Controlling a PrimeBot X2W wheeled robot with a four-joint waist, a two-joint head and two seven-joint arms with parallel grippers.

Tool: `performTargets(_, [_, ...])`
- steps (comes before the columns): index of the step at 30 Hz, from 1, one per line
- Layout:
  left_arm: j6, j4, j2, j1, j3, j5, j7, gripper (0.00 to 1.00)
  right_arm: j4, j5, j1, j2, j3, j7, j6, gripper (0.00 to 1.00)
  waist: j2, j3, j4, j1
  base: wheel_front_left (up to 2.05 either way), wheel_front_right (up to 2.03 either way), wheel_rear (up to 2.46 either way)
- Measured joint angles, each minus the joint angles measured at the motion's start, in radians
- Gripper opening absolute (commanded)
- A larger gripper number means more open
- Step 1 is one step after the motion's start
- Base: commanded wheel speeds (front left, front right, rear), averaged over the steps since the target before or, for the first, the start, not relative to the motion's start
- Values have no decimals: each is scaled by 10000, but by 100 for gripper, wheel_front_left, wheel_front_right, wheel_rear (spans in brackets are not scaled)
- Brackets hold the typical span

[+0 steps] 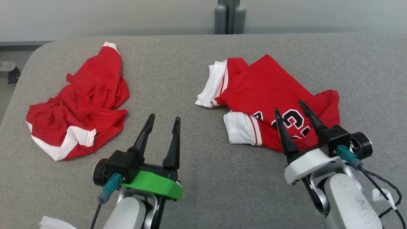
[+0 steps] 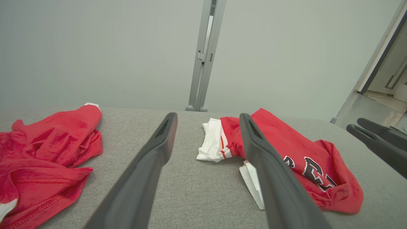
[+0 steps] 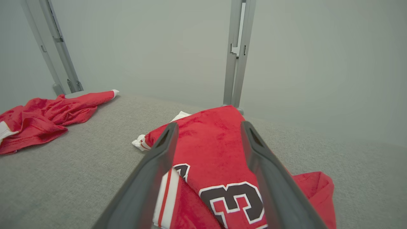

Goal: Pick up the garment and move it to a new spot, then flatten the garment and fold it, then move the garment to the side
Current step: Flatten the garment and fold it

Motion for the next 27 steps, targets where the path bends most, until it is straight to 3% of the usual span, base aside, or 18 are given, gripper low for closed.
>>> performTargets(9, [-123, 140, -65, -55, -213, -182, 0, 100, 1432, -493, -1528, -1012, 884, 1001, 0, 100, 0, 364, 920, 0, 0, 0, 0])
performTargets(12, [2, 69, -69, -90, -355, -380, 0, 100, 2052, -462, -2162, -1258, 721, 1302, 2, 100, 0, 514, 1294, 0, 0, 0, 0])
performTargets(19, [176, -44, -71, -261, -596, -658, 0, 100, 3473, -702, -3798, -2067, -859, 1743, 4, 100, 0, 986, 2101, 0, 0, 0, 0])
performTargets(27, [255, 19, -71, -445, -968, -859, 0, 100, 4867, 449, -4778, -2700, -395, 2656, 6, 100, 0, 1628, 2603, 0, 0, 0, 0])
